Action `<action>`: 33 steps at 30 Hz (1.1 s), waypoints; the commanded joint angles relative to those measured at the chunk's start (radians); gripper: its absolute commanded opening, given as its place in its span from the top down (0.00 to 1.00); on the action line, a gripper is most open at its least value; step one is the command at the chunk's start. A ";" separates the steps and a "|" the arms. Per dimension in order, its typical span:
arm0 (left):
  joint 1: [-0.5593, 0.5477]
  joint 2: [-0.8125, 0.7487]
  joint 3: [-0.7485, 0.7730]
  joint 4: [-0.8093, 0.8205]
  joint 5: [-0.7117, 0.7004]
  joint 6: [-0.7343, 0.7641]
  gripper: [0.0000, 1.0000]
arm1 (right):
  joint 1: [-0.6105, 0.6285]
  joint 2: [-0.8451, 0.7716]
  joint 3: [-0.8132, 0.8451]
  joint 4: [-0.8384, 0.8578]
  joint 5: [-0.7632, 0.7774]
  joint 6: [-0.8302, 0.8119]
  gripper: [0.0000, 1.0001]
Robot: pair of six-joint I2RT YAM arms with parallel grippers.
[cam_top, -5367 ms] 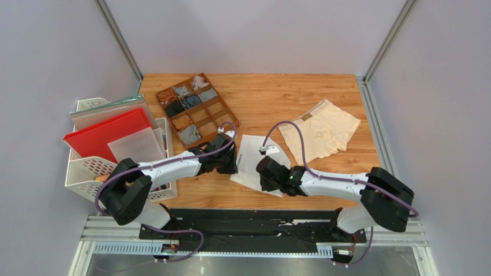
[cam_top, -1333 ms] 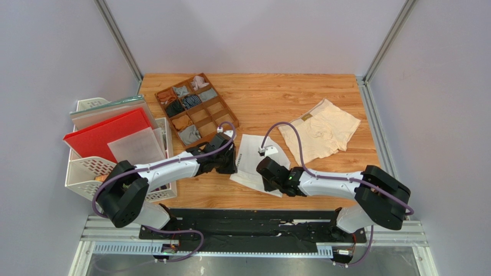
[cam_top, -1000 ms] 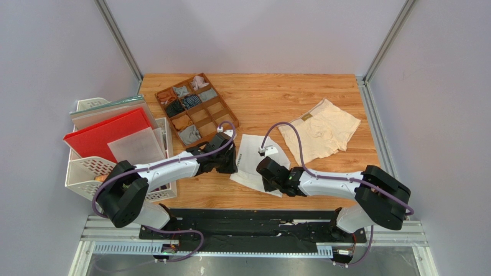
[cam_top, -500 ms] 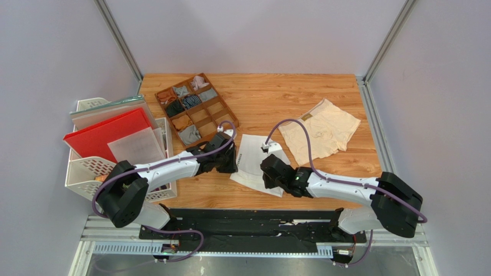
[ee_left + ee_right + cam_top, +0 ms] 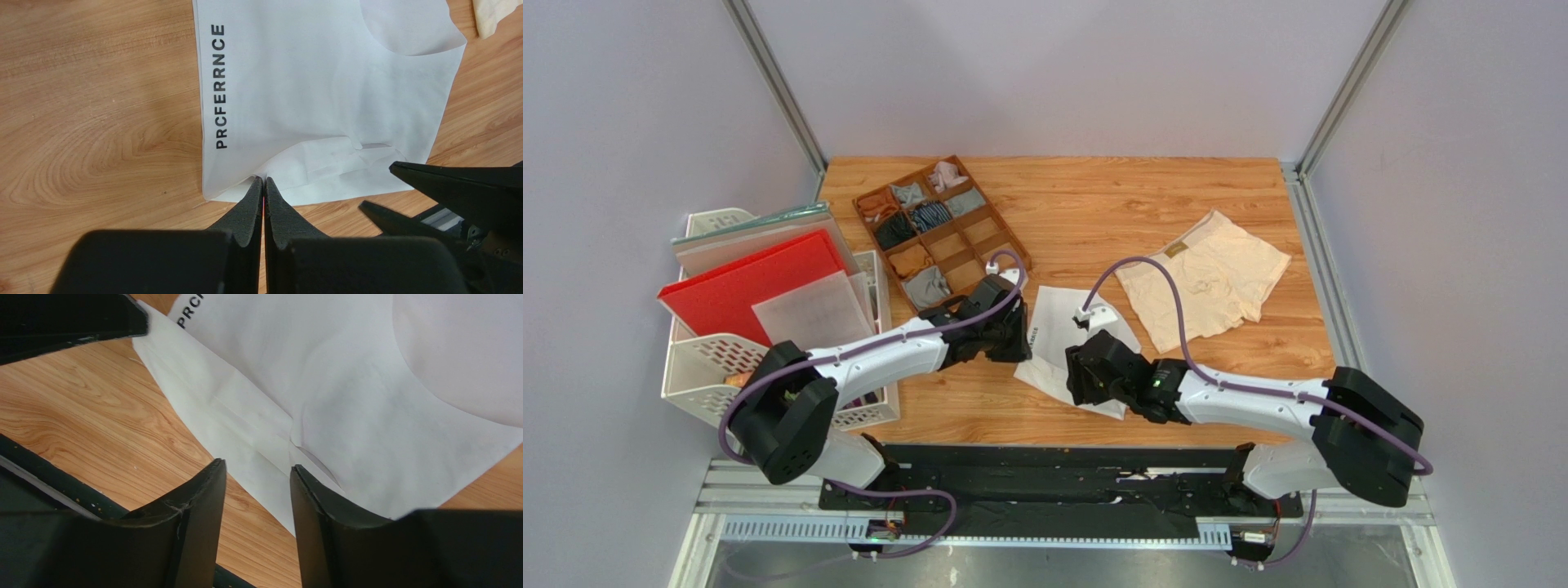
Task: Roll the underwear
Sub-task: Fold the underwear at the center of the board.
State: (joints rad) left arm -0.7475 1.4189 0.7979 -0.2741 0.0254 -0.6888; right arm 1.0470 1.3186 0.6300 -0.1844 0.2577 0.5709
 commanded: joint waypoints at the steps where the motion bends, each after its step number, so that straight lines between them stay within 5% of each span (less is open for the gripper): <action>1: 0.016 0.011 0.057 -0.004 0.001 0.021 1.00 | 0.013 -0.001 0.014 0.118 0.012 -0.034 0.50; 15: 0.053 0.081 0.115 0.009 0.044 0.046 1.00 | 0.011 0.056 0.043 0.019 0.150 -0.011 0.53; 33: 0.074 0.112 0.141 0.006 0.062 0.064 1.00 | -0.061 0.106 0.031 0.048 0.115 -0.043 0.58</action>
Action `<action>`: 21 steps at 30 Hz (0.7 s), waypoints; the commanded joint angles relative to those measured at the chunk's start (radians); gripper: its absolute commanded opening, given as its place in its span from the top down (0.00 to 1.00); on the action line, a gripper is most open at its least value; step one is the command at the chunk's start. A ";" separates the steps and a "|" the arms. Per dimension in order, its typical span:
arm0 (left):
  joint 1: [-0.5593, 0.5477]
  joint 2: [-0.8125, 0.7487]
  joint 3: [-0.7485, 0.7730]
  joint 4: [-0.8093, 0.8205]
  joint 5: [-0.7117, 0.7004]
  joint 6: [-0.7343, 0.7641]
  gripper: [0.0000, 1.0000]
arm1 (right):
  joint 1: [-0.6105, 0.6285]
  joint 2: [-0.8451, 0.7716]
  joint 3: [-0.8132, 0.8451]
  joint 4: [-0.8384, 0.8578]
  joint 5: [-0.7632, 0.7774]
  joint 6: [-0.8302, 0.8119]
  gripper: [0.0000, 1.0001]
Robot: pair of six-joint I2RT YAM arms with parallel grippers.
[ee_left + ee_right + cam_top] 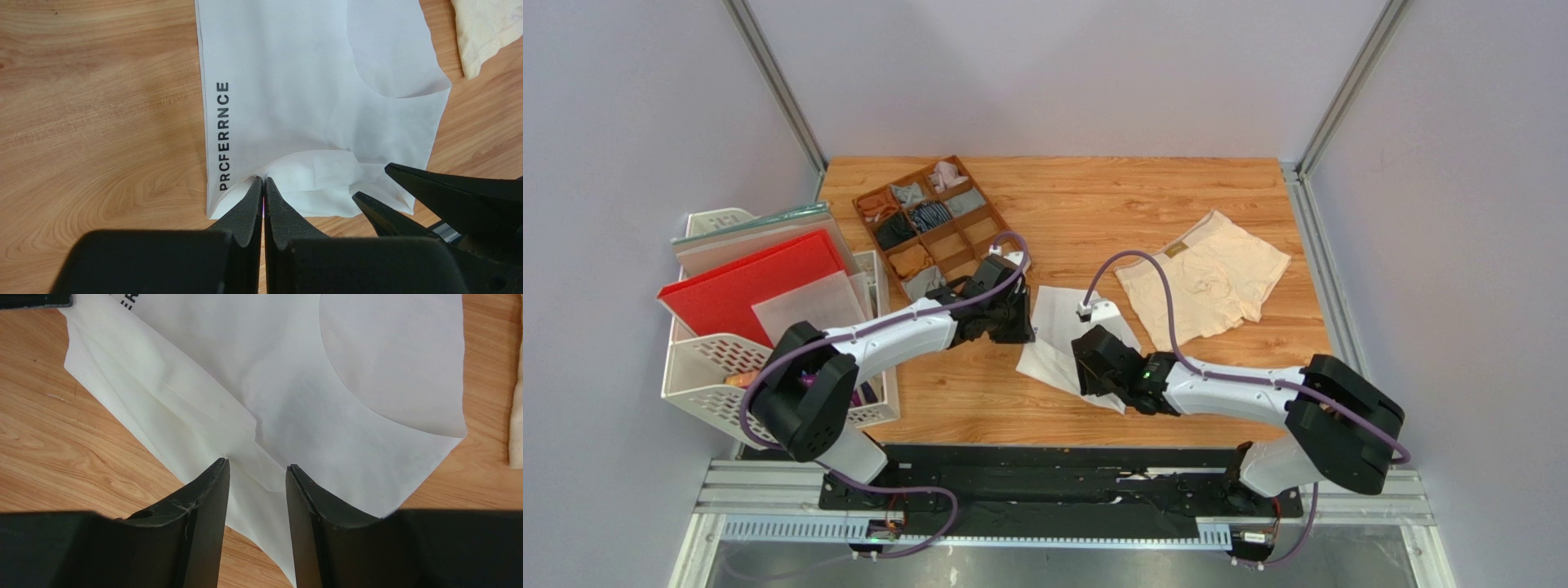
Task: Roll the underwear
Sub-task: Fold the underwear at the center of the board.
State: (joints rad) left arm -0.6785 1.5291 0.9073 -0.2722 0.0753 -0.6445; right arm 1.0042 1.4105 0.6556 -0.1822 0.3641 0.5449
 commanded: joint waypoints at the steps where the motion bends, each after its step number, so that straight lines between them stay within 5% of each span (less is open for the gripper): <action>1: 0.007 0.000 0.031 0.004 0.014 0.020 1.00 | -0.019 0.016 0.003 0.050 0.007 -0.017 0.58; 21: 0.007 -0.011 0.019 0.005 0.017 0.014 1.00 | -0.027 0.053 -0.027 0.087 -0.062 0.003 0.68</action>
State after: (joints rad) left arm -0.6781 1.5291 0.9073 -0.2722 0.0795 -0.6441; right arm 0.9783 1.4475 0.6346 -0.1364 0.2985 0.5415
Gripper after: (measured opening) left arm 0.003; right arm 0.358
